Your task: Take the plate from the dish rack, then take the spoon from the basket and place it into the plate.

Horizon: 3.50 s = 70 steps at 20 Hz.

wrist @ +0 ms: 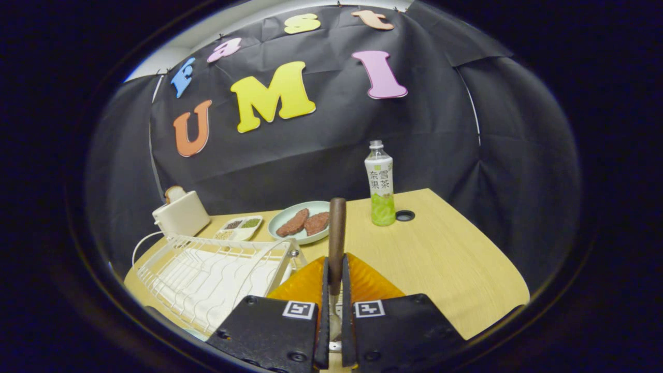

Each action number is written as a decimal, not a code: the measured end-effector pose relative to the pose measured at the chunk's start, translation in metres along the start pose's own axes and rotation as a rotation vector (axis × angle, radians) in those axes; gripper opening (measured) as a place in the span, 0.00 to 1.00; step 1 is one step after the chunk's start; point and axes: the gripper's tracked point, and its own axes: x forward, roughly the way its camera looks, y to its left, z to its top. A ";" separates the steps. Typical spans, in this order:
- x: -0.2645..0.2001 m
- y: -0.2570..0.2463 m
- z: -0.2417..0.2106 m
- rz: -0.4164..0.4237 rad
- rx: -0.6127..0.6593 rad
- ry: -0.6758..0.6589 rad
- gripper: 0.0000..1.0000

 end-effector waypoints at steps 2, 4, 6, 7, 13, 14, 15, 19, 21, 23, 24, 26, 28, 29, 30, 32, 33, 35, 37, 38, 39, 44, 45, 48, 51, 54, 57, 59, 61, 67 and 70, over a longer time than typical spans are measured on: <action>-0.011 0.005 0.006 -0.017 -0.002 -0.021 0.13; -0.024 0.006 0.016 -0.046 -0.009 -0.053 0.13; -0.040 0.003 0.029 -0.087 -0.038 -0.094 0.13; -0.051 0.006 0.036 -0.095 -0.051 -0.113 0.13; -0.131 0.026 0.073 -0.132 -0.100 -0.228 0.13; -0.145 0.034 0.076 -0.124 -0.104 -0.247 0.13; -0.160 0.043 0.075 -0.118 -0.108 -0.259 0.13; -0.204 0.079 0.050 -0.065 -0.094 -0.276 0.13; -0.220 0.093 0.031 -0.051 -0.086 -0.284 0.13; -0.234 0.103 0.010 -0.063 -0.088 -0.304 0.13; -0.238 0.111 0.000 -0.063 -0.090 -0.306 0.13; -0.249 0.129 -0.024 -0.041 -0.086 -0.302 0.13; -0.251 0.144 -0.047 -0.022 -0.075 -0.299 0.14; -0.247 0.150 -0.061 -0.016 -0.070 -0.285 0.14; -0.241 0.156 -0.074 -0.013 -0.070 -0.270 0.14; -0.227 0.165 -0.097 -0.017 -0.087 -0.243 0.14; -0.221 0.170 -0.109 -0.022 -0.094 -0.224 0.14; -0.212 0.178 -0.123 -0.021 -0.089 -0.197 0.14; -0.203 0.191 -0.136 0.008 -0.074 -0.167 0.14; -0.200 0.193 -0.141 0.005 -0.083 -0.161 0.14; -0.199 0.192 -0.144 -0.009 -0.110 -0.169 0.14; -0.214 0.193 -0.136 -0.041 -0.202 -0.246 0.18; -0.221 0.191 -0.133 -0.046 -0.202 -0.256 0.31; -0.236 0.193 -0.127 -0.035 -0.203 -0.269 0.61; -0.255 0.195 -0.124 -0.014 -0.206 -0.274 0.88; -0.270 0.194 -0.116 -0.012 -0.164 -0.294 1.00; -0.289 0.189 -0.101 -0.012 -0.114 -0.312 1.00; -0.302 0.185 -0.090 -0.018 -0.110 -0.328 1.00; -0.313 0.177 -0.087 -0.045 -0.125 -0.317 1.00; -0.354 0.174 -0.081 -0.015 -0.101 -0.284 1.00; -0.365 0.172 -0.083 -0.013 -0.125 -0.279 1.00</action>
